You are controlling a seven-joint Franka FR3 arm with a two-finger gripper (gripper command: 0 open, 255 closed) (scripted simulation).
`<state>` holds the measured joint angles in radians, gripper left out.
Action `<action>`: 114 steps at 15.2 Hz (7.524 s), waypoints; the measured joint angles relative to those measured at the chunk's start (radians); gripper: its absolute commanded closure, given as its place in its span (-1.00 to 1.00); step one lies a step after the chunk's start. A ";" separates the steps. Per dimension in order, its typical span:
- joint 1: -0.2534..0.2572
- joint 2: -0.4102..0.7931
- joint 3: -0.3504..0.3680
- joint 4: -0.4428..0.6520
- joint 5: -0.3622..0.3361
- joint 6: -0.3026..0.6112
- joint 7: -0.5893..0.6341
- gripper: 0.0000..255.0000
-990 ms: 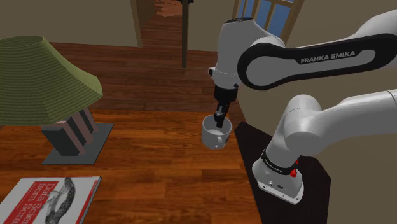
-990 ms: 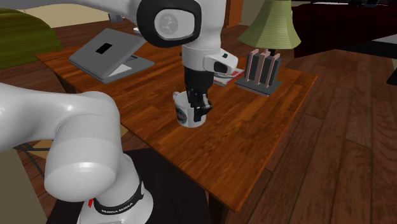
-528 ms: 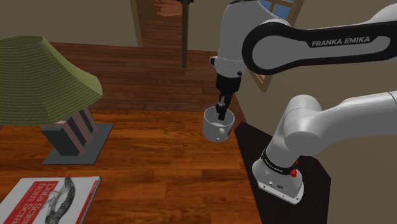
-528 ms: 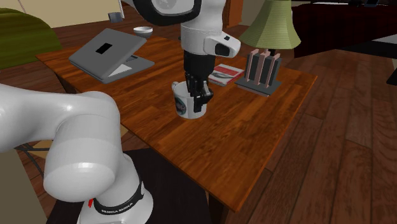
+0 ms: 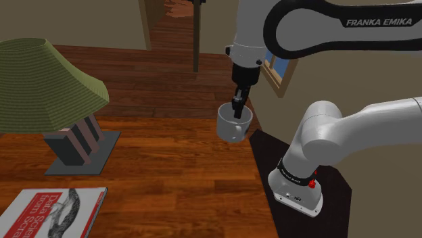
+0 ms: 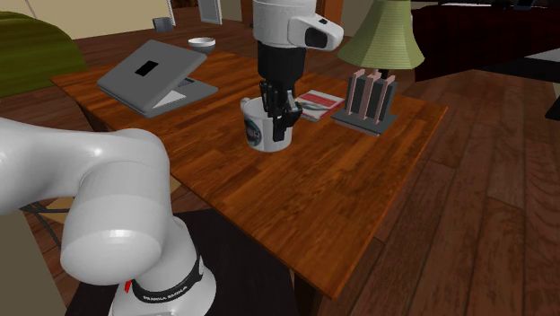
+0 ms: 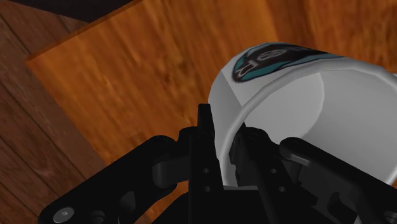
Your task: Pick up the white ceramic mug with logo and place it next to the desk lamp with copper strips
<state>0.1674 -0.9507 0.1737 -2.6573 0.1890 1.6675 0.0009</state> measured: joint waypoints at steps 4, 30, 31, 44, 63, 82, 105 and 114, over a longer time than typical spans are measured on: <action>-0.002 0.005 -0.005 0.056 -0.005 -0.050 0.006 1.00; -0.018 0.124 -0.039 0.476 -0.040 -0.351 0.029 1.00; -0.019 0.132 -0.041 0.494 -0.042 -0.362 0.029 1.00; -0.024 0.233 -0.050 0.749 -0.050 -0.515 0.045 1.00; -0.027 0.501 0.049 1.168 -0.018 -0.653 0.184 1.00; 0.101 1.034 0.377 1.636 -0.167 -0.589 0.585 1.00; 0.046 0.773 0.313 1.012 -0.044 -0.200 0.463 1.00; 0.049 0.734 0.311 0.855 -0.028 -0.079 0.442 1.00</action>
<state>0.2163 -0.2165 0.4846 -1.8027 0.1614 1.5883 0.4432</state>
